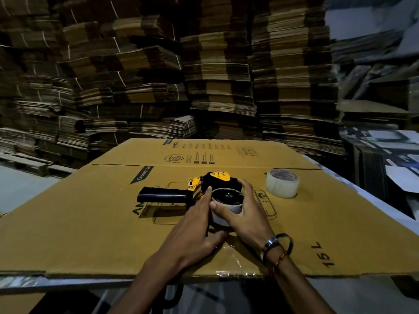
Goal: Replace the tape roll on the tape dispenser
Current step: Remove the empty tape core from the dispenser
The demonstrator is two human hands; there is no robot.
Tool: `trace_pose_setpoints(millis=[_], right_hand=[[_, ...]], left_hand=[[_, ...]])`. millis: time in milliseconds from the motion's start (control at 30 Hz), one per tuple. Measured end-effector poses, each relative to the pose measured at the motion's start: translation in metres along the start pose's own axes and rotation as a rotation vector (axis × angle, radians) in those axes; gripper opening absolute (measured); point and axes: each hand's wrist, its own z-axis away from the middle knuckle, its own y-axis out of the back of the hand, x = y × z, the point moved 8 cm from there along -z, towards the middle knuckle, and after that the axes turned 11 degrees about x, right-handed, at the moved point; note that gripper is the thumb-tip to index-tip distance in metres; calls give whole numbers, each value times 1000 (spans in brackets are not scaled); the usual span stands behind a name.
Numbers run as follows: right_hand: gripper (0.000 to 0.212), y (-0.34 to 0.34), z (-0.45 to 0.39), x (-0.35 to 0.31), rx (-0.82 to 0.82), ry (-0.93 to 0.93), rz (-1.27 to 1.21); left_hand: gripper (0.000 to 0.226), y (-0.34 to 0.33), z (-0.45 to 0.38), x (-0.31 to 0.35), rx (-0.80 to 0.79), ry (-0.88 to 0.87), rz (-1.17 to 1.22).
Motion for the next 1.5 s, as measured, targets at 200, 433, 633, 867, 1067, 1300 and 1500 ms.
trace_pose_setpoints(millis=[200,433,633,867,1067,1300,1500], right_hand=[[103,-5,3,-3,-87,-6,-14],[120,-10,5,-4,-236,-2,12],[131,-21,0,-1,-338,-19,55],[126,-27,-9,-2,-349,-49,71],[114,-27,-8,5,-280,-8,102],[104,-23,-5,-5,-220,88,157],[95,-23,-6,-4,-209,72,123]], left_hand=[[115,-5,-16,-12,-1,95,71],[131,10,-20,-39,-94,110,224],[133,5,-20,-37,-106,99,224],[135,2,-22,-36,-77,101,189],[118,0,-25,-32,-13,81,143],[106,-2,-25,-36,-19,103,158],[108,-4,-24,-37,-14,115,155]])
